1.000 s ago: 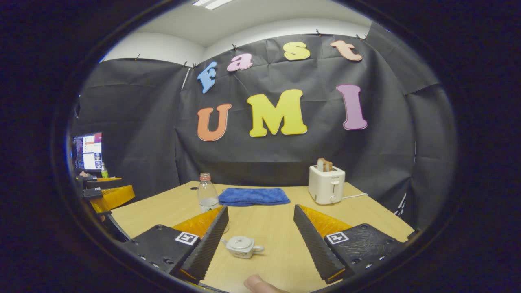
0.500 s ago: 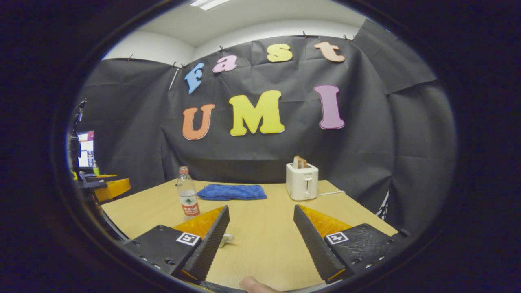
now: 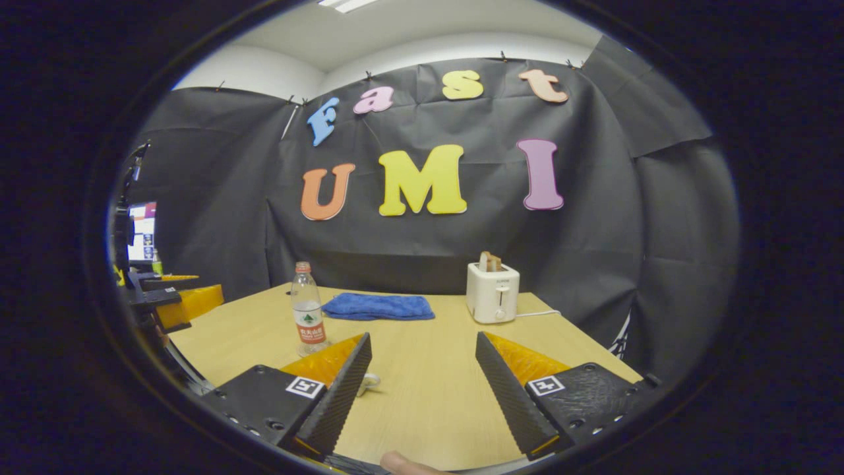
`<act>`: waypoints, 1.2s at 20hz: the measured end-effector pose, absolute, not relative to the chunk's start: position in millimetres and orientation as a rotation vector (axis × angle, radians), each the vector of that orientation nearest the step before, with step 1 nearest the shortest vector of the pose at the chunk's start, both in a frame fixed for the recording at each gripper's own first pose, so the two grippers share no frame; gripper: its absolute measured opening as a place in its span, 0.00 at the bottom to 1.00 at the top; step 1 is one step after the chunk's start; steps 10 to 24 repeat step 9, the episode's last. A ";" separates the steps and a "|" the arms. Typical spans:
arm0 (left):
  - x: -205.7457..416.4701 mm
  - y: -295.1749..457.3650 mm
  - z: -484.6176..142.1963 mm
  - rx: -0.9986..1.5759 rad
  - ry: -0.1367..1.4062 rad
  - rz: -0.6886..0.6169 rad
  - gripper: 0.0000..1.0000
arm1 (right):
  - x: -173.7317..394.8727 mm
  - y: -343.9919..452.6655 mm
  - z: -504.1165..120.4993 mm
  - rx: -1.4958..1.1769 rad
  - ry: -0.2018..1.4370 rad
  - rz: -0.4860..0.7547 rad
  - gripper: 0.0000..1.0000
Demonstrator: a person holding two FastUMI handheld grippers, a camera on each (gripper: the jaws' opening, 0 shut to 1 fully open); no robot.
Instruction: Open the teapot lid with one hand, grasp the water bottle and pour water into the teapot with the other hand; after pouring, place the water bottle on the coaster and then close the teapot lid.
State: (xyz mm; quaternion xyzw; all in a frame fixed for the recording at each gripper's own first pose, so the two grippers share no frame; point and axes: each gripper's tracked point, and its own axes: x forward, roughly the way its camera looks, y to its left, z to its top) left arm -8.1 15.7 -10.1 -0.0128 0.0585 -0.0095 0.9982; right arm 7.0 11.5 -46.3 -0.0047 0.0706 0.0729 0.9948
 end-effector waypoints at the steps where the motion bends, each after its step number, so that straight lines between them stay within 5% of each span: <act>1: -9.6 15.4 -9.5 -0.025 0.119 -0.019 0.90 | 7.0 10.9 -46.8 -0.012 0.142 0.144 0.96; 24: -13.6 15.4 -1.3 -0.052 0.095 -0.034 0.89 | 6.5 8.0 -47.8 0.005 0.148 0.144 0.96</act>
